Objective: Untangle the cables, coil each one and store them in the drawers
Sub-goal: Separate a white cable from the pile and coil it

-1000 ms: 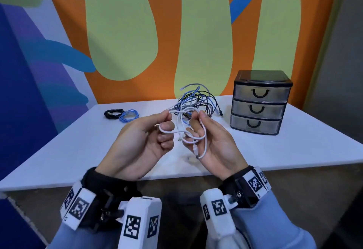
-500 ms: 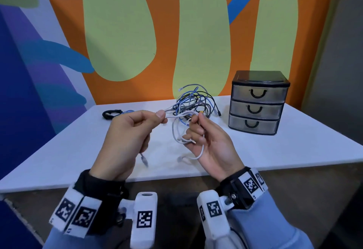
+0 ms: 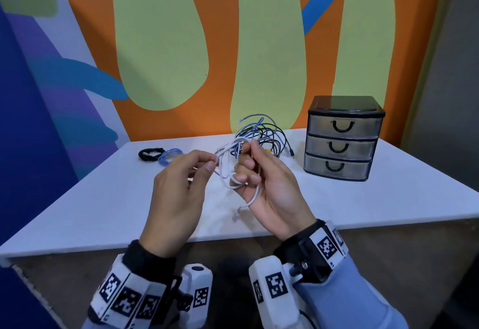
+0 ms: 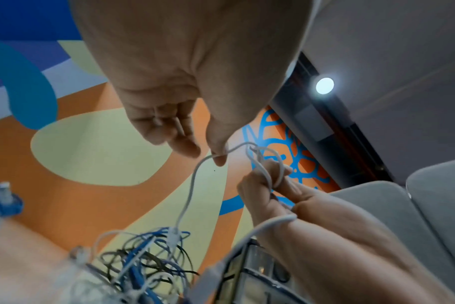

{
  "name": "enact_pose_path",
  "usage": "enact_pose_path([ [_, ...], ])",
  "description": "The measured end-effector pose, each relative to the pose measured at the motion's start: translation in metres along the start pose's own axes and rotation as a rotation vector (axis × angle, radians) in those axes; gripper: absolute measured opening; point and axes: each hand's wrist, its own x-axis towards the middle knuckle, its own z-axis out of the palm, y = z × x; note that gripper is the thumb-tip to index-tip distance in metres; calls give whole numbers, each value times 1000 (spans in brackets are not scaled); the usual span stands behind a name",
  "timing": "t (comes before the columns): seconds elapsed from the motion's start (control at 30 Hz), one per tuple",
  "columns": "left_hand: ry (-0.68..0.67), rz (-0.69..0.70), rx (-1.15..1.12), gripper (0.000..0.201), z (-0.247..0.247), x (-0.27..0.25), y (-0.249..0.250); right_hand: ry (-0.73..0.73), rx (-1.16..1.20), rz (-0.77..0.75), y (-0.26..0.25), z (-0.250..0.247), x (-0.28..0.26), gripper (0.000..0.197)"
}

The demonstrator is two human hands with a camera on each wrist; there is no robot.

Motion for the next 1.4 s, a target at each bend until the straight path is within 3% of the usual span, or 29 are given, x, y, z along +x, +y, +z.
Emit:
enact_pose_path([
  [0.2, -108, -186, -583, 33, 7, -5, 27, 90, -324, -165, 7, 3, 5, 23],
  [0.33, -57, -145, -489, 4, 13, -5, 28, 143, -796, -406, 19, -6, 15, 25],
  [0.43, 22, -149, -489, 25, 15, -2, 23, 140, -1001, -564, 24, -14, 15, 24],
  [0.53, 14, -89, -506, 43, 12, -4, 23, 143, -1071, -548, 24, -21, 10, 24],
  [0.6, 15, -8, -388, 41, 9, -5, 20, 136, -1055, -515, 22, -23, 8, 25],
  [0.77, 39, 310, 266, 19, 2, -3, 13, 85, -926, -470, 18, -19, 2, 24],
  [0.87, 42, 344, 404, 6, 1, 1, 10, 62, -909, -451, 18, -19, 2, 26],
  [0.97, 37, 273, 85, 4, 1, 1, 10, 87, -863, -424, 17, -22, 6, 31],
  [1.17, 101, -176, -799, 16, 1, 7, 19, 214, -649, -232, 17, -25, 12, 30],
  [1.27, 65, -383, -1220, 16, 1, 9, 20, 182, -384, -116, 14, -20, 12, 28],
  [1.4, 55, -638, -1498, 12, 5, 8, 15, 97, 40, -12, 3, -16, 8, 27],
])
